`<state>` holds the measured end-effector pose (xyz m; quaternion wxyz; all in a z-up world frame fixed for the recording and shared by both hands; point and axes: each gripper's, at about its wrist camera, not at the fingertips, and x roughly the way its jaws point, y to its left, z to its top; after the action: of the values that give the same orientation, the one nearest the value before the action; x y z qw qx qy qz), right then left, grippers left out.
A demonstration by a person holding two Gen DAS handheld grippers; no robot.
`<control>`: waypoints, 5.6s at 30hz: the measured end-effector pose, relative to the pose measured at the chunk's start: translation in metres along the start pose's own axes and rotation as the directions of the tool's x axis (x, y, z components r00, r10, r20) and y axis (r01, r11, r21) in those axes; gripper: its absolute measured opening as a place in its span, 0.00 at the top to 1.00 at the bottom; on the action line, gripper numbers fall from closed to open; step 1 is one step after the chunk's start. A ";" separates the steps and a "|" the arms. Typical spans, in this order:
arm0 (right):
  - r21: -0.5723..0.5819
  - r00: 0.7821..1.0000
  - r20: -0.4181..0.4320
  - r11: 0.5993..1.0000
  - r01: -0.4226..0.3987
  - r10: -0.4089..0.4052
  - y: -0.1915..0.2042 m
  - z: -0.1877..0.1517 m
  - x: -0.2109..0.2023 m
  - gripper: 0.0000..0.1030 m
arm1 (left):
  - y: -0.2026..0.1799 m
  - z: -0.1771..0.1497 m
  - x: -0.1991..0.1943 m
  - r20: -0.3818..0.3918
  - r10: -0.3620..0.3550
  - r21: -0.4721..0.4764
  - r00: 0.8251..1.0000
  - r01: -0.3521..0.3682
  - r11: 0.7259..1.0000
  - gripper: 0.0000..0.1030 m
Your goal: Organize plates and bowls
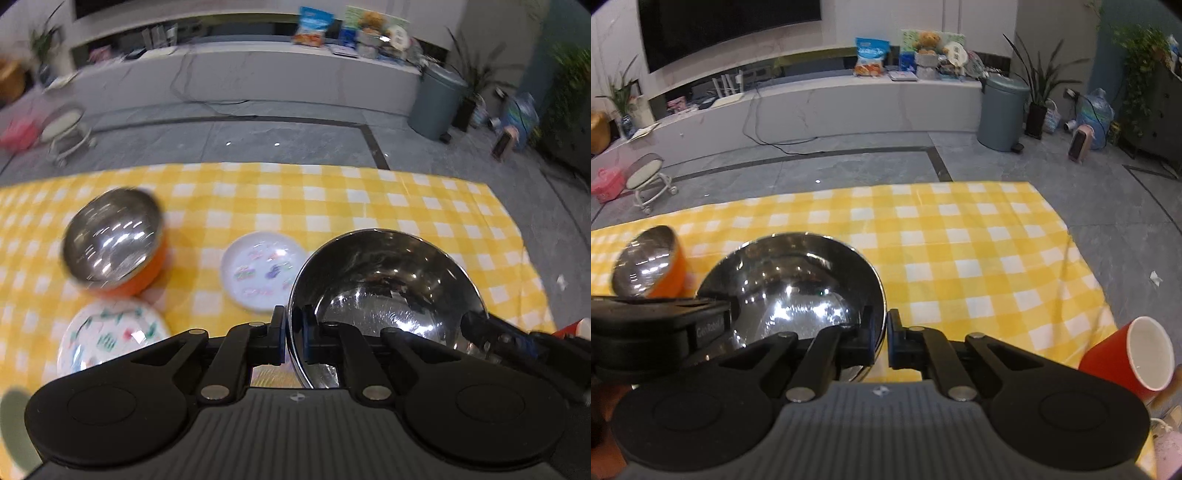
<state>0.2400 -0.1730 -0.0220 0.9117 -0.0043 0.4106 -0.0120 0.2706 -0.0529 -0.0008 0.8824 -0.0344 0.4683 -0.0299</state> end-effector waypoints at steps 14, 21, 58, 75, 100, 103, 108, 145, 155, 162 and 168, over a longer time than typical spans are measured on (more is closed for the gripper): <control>-0.140 0.988 -0.009 0.978 -0.151 0.151 0.098 -0.065 -0.121 0.97 | 0.076 -0.079 -0.120 0.040 0.158 -0.009 0.987 -0.158 0.987 0.93; -0.070 0.984 -0.008 0.982 -0.175 0.175 0.112 -0.109 -0.139 0.97 | 0.116 -0.124 -0.115 -0.009 0.068 -0.134 0.998 -0.069 0.989 0.93; 0.047 0.941 -0.086 0.945 -0.325 0.328 0.100 -0.155 -0.060 0.89 | 0.144 -0.177 -0.035 -0.016 0.074 -0.061 0.997 -0.075 0.995 0.80; 0.025 0.967 -0.019 0.967 -0.255 0.256 0.089 -0.149 -0.073 0.15 | 0.137 -0.173 -0.046 0.090 0.084 -0.107 0.992 -0.074 0.991 0.17; 0.107 0.958 -0.019 0.953 -0.282 0.285 0.104 -0.104 -0.110 0.03 | 0.158 -0.123 -0.113 0.102 0.153 -0.147 0.983 -0.137 0.980 0.15; 0.100 0.964 -0.016 0.959 -0.264 0.267 0.108 -0.085 -0.111 0.03 | 0.158 -0.112 -0.118 0.115 0.122 -0.105 0.986 -0.110 0.988 0.15; 0.227 0.941 -0.071 0.924 -0.308 0.331 0.098 -0.050 -0.099 0.03 | 0.165 -0.082 -0.114 0.115 0.149 -0.084 0.982 -0.140 0.987 0.15; 0.183 0.919 -0.199 0.934 -0.307 0.341 0.190 0.050 0.148 0.75 | 0.227 0.037 0.104 0.000 0.096 -0.138 0.995 -0.095 0.986 0.45; 0.078 0.955 -0.171 0.969 -0.232 0.243 0.203 0.047 0.145 0.89 | 0.218 0.039 0.101 -0.006 0.072 -0.164 0.997 -0.071 0.984 0.88; 0.093 0.953 -0.159 0.965 -0.244 0.256 0.195 0.047 0.133 0.91 | 0.217 0.040 0.084 -0.006 0.073 -0.177 0.997 -0.073 0.981 0.91; 0.075 0.958 -0.148 0.969 -0.235 0.244 0.190 0.052 0.106 0.92 | 0.207 0.040 0.061 -0.002 0.085 -0.170 0.996 -0.084 0.982 0.91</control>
<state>0.3528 0.0137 -0.0699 0.8713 0.0723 0.4776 0.0867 0.3423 0.1489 -0.0472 0.8779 -0.0897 0.4679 0.0479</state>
